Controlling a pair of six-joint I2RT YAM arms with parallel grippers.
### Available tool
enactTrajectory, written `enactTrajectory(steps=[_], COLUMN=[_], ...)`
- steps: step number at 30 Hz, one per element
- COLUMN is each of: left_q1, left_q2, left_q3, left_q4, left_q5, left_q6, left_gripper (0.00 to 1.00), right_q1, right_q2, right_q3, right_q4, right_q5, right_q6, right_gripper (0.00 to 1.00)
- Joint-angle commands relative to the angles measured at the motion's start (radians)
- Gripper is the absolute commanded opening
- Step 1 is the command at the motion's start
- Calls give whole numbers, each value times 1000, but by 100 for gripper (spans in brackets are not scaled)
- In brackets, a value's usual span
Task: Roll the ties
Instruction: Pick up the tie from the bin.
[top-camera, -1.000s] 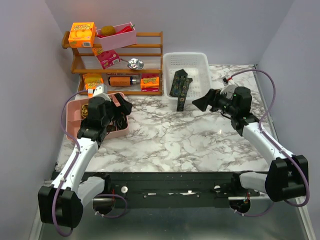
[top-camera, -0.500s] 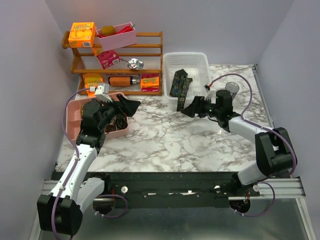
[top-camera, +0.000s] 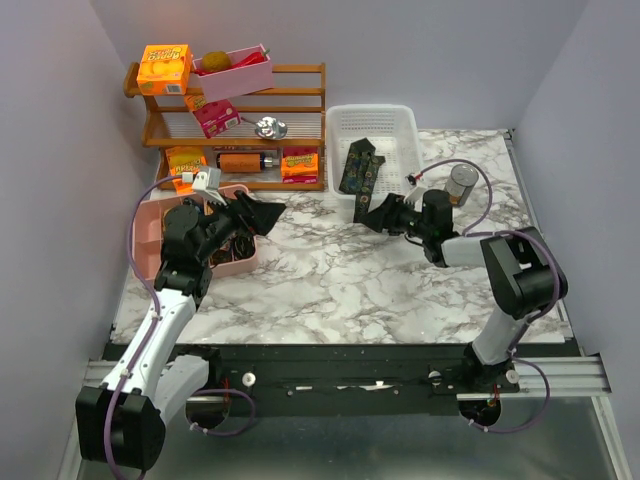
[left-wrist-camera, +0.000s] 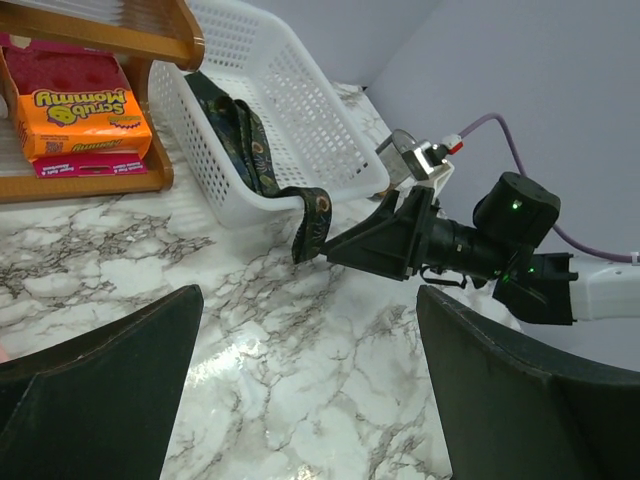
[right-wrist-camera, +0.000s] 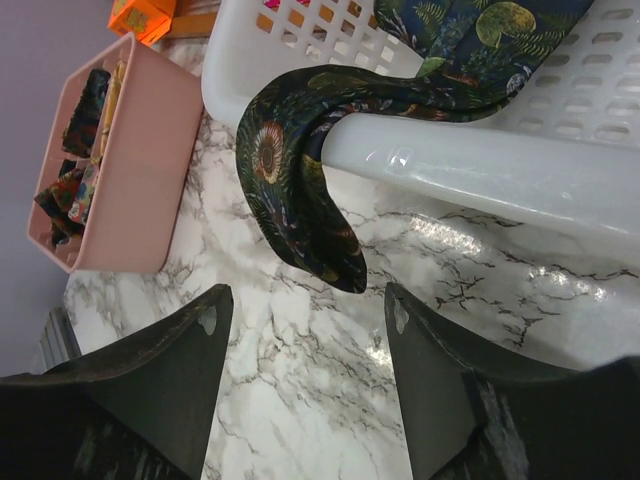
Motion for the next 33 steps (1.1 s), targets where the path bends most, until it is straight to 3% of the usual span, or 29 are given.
enactTrajectory(steps=[1, 11, 18, 33], left_q1=[4, 4, 4, 4], left_q2=[0, 2, 11, 46], left_q3=[-19, -31, -40, -43], left_q4=[66, 81, 81, 68], left_q5=[46, 50, 47, 35], left_q6=[-19, -15, -11, -2], left_gripper=[99, 99, 99, 99], right_q1=[15, 22, 21, 21], right_q2=[51, 161, 184, 99], right_q3=[-19, 13, 7, -50], right_q4=[191, 297, 371, 415], right_q5=[37, 45, -3, -89], right_q6=[64, 90, 114, 203], right_gripper=[70, 66, 56, 6])
